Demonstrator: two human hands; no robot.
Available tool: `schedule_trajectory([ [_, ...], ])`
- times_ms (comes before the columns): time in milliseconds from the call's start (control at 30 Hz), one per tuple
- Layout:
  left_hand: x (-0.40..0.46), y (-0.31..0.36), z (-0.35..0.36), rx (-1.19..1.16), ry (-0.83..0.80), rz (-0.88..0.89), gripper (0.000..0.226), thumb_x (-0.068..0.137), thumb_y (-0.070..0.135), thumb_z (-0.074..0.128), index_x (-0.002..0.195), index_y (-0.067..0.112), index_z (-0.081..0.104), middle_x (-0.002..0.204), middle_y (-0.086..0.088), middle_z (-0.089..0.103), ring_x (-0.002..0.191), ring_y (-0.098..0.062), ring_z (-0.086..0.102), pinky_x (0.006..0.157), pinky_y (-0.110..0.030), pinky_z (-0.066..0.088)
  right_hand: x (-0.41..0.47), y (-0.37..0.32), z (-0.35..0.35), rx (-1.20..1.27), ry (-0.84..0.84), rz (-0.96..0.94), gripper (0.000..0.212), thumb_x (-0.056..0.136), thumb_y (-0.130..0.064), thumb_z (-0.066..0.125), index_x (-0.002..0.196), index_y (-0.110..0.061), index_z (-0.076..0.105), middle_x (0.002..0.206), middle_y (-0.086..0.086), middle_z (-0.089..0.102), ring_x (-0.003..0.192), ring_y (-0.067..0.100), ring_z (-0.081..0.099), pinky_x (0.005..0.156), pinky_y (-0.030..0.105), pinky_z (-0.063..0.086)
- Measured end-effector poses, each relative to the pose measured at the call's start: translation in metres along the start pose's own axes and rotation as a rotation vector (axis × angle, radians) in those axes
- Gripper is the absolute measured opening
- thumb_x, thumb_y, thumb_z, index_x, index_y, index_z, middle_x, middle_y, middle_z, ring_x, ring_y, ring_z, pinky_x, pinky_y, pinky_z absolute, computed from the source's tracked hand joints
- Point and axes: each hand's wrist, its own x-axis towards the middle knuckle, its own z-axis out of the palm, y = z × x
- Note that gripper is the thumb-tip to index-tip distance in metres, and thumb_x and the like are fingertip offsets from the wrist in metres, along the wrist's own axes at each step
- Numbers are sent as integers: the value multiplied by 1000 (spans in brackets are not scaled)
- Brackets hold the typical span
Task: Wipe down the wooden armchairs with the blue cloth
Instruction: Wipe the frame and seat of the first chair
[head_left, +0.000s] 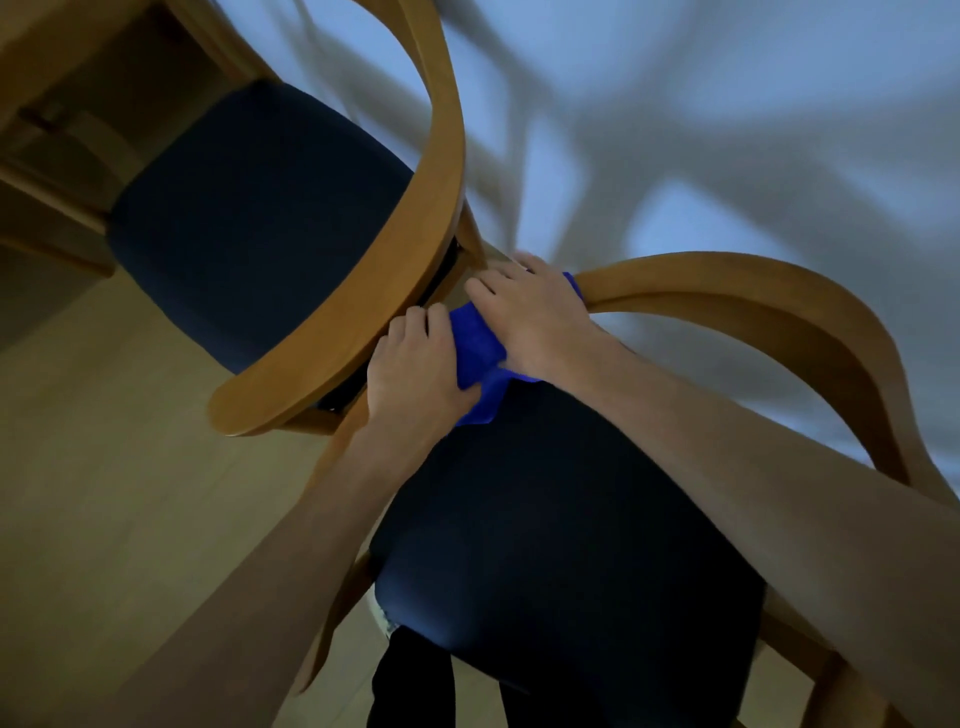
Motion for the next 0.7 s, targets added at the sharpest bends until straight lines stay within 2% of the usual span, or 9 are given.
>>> schedule_trajectory([
  [33, -6, 0, 0, 15, 9, -33, 74, 67, 52, 78, 120, 14, 45, 113, -5, 56, 102, -20, 57, 87, -32, 47, 1, 1, 1, 5, -4, -2, 49, 71, -33, 78, 107, -21, 48, 97, -2, 57, 93, 21, 56, 83, 34, 40],
  [67, -8, 3, 0, 23, 8, -56, 74, 67, 53, 78, 120, 14, 45, 112, -4, 56, 101, -19, 57, 87, -32, 47, 0, 4, 0, 4, -16, 4, 44, 72, -30, 77, 98, -22, 43, 81, -4, 47, 77, 19, 50, 71, 32, 37],
  [100, -5, 6, 0, 28, 2, -63, 71, 68, 52, 78, 118, 14, 45, 110, -4, 57, 99, -19, 58, 85, -32, 48, -1, 9, -1, 1, -34, 6, 45, 73, -29, 76, 93, -22, 37, 73, -6, 36, 70, 17, 43, 66, 31, 33],
  [133, 0, 11, -2, 30, -8, -52, 67, 69, 51, 78, 116, 15, 45, 109, -4, 57, 97, -19, 58, 84, -33, 49, -3, 15, -3, -1, -51, 9, 46, 74, -29, 76, 92, -21, 34, 70, -7, 29, 67, 15, 39, 62, 30, 31],
  [200, 15, 23, -5, 9, -25, -2, 59, 73, 46, 76, 113, 16, 45, 107, -4, 58, 95, -20, 59, 80, -33, 49, -14, 31, -7, -12, -52, 32, 43, 75, -30, 75, 96, -19, 38, 72, -6, 31, 64, 14, 38, 55, 27, 24],
  [333, 49, 71, -9, -18, -67, 133, 51, 79, 35, 73, 115, 12, 45, 111, -7, 59, 97, -25, 61, 75, -33, 45, -50, 74, -16, -85, -25, 94, 50, 77, -36, 75, 110, -11, 47, 94, 6, 57, 83, 24, 54, 67, 31, 31],
  [433, 72, 118, -16, -145, -91, 213, 51, 73, 30, 76, 110, 9, 46, 103, -8, 58, 89, -26, 61, 66, -32, 43, -83, 106, -23, -60, -26, 214, 49, 76, -36, 75, 106, -10, 47, 95, 7, 58, 81, 26, 53, 68, 34, 33],
  [567, 88, 158, -21, -251, -86, 380, 49, 67, 26, 75, 100, 11, 41, 84, -1, 47, 71, -23, 50, 60, -33, 36, -125, 137, -20, 91, 4, 407, 46, 76, -30, 72, 109, -9, 49, 101, 8, 58, 89, 30, 56, 69, 33, 35],
  [700, 97, 164, -21, -254, -127, 495, 51, 69, 33, 77, 93, 18, 35, 82, 2, 49, 72, -21, 50, 62, -34, 38, -132, 144, -18, 86, -23, 477, 48, 77, -37, 72, 110, -11, 48, 94, 5, 55, 76, 24, 44, 67, 35, 35],
])
